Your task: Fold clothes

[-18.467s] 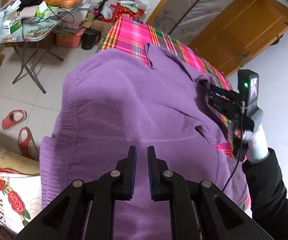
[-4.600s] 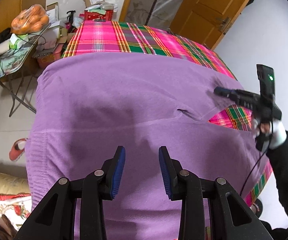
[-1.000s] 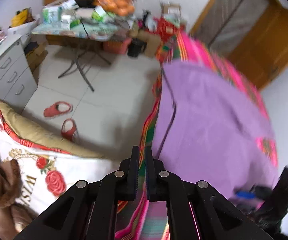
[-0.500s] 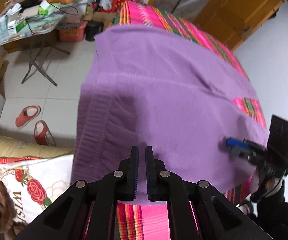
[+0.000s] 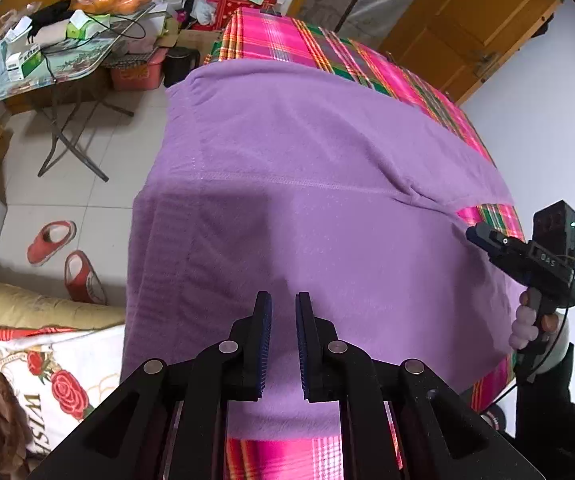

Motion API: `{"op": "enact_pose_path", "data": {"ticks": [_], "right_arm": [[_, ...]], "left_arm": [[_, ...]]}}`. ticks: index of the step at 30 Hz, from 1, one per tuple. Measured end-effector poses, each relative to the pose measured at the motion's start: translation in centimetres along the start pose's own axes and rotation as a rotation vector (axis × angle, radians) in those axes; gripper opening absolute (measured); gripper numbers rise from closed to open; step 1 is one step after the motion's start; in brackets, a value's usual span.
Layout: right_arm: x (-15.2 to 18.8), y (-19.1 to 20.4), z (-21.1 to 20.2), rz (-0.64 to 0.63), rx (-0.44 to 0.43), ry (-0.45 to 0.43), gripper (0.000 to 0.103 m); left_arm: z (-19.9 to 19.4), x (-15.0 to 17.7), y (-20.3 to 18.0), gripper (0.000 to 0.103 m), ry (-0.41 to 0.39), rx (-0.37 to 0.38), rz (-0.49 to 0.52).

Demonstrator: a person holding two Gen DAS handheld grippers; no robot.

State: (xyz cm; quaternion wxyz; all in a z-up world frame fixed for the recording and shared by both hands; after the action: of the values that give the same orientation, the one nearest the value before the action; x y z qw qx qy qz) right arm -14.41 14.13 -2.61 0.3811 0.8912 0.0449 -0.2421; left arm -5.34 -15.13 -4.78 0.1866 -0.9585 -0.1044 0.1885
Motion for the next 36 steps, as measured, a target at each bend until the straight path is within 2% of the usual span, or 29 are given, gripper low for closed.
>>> {"op": "enact_pose_path", "data": {"ticks": [4, 8, 11, 14, 15, 16, 18, 19, 21, 23, 25, 26, 31, 36], "right_arm": [[-0.5, -3.9, -2.4, 0.083, 0.04, -0.032, 0.023], [-1.1, -8.6, -7.3, 0.172, 0.102, -0.116, 0.019], [-0.8, -13.6, -13.1, 0.283, 0.207, -0.241, 0.02], [0.5, -17.0, -18.1, 0.428, 0.239, -0.377, 0.022], [0.9, -17.4, -19.0, 0.441, 0.24, -0.404, 0.023], [1.6, -17.6, -19.9, 0.44, 0.241, -0.42, 0.025], [2.6, -17.6, -19.8, 0.417, 0.226, -0.385, 0.025], [2.8, -17.7, -19.9, 0.402, 0.225, -0.375, 0.021], [3.2, -18.3, -20.9, 0.383, 0.237, -0.368, 0.021], [3.0, -20.1, -22.8, 0.421, 0.297, -0.414, 0.02], [3.2, -20.9, -23.9, 0.474, 0.304, -0.445, 0.021], [3.2, -21.3, -24.4, 0.499, 0.306, -0.46, 0.025], [2.3, -16.2, -20.9, 0.3, 0.235, -0.385, 0.026], [1.6, -10.4, -15.2, 0.078, 0.187, -0.282, 0.026]], "left_arm": [[0.9, -0.1, -0.6, 0.012, 0.031, -0.013, -0.001], [1.3, -0.1, -0.9, 0.012, 0.043, -0.019, 0.006], [1.3, -0.1, -0.8, 0.012, 0.046, -0.024, 0.003], [1.2, -0.2, -0.9, 0.012, 0.043, -0.027, -0.003], [1.2, -0.2, -1.0, 0.012, 0.042, -0.027, -0.003], [1.2, -0.2, -1.3, 0.012, 0.04, -0.025, -0.001], [1.2, -0.2, -1.8, 0.012, 0.04, -0.023, 0.01], [1.3, -0.1, -2.0, 0.012, 0.041, -0.023, 0.016], [1.4, 0.0, -2.5, 0.012, 0.045, -0.024, 0.026], [1.6, 0.2, -3.0, 0.012, 0.049, -0.024, 0.037], [1.4, 0.3, -3.3, 0.012, 0.043, -0.018, 0.048], [1.3, 0.3, -3.5, 0.012, 0.041, -0.015, 0.053], [0.6, -0.2, -4.1, 0.012, 0.0, 0.013, 0.061], [0.0, -0.9, -4.5, 0.015, -0.042, 0.028, 0.062]]}}
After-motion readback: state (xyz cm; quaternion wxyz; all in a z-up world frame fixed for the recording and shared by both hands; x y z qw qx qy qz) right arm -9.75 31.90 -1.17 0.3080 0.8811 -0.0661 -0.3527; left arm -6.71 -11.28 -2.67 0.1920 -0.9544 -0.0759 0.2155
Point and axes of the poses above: each gripper's, at about its wrist camera, not at the fingertips, and z roughly the way its jaws point, y to its left, x to its underside, the point moved 9 cm from there along z, roughly the way its jaws point, and after that the axes turned 8 degrees about -z, right-handed, at the moved point
